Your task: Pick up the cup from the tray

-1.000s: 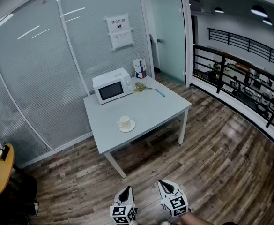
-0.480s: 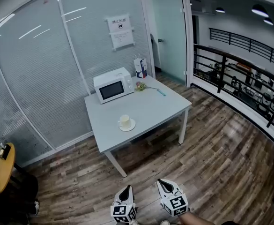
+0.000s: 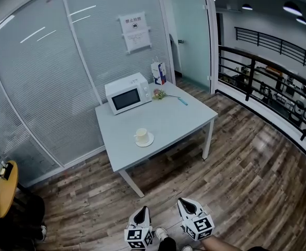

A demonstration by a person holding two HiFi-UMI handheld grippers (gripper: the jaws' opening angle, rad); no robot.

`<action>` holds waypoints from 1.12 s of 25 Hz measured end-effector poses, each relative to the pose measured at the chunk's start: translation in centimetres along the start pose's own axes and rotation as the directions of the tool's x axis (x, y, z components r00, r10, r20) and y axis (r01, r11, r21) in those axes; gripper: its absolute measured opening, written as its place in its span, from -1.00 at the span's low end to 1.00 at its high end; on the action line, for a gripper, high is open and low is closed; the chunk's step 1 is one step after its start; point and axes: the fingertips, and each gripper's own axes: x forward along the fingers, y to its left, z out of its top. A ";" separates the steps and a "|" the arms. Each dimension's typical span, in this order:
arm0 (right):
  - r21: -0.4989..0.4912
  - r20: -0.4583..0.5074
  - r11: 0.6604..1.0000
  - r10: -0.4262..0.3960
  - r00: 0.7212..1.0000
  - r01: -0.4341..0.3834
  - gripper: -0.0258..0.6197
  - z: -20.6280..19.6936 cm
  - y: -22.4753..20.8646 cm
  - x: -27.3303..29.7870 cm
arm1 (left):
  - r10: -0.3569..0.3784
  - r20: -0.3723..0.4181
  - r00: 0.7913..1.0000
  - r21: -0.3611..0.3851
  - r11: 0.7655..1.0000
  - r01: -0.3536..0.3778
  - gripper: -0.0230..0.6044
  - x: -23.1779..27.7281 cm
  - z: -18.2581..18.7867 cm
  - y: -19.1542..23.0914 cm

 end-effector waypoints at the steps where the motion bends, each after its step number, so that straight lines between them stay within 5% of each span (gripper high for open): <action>1: 0.002 0.001 1.000 0.000 1.000 0.000 -0.91 0.2 -0.1 0.5 | -0.001 -0.001 1.000 -0.001 1.000 0.001 -0.91 0.5 0.1 0.3; 20: -0.133 -0.018 0.991 0.015 1.000 -0.017 -0.91 5.1 -1.7 16.6 | -0.068 0.065 0.996 -0.006 0.998 0.068 -0.91 12.9 6.1 9.9; 28: -0.110 -0.015 0.994 0.009 1.000 -0.011 -0.91 5.8 -2.8 20.5 | -0.057 0.066 0.996 -0.009 0.998 0.057 -0.91 15.5 7.1 12.1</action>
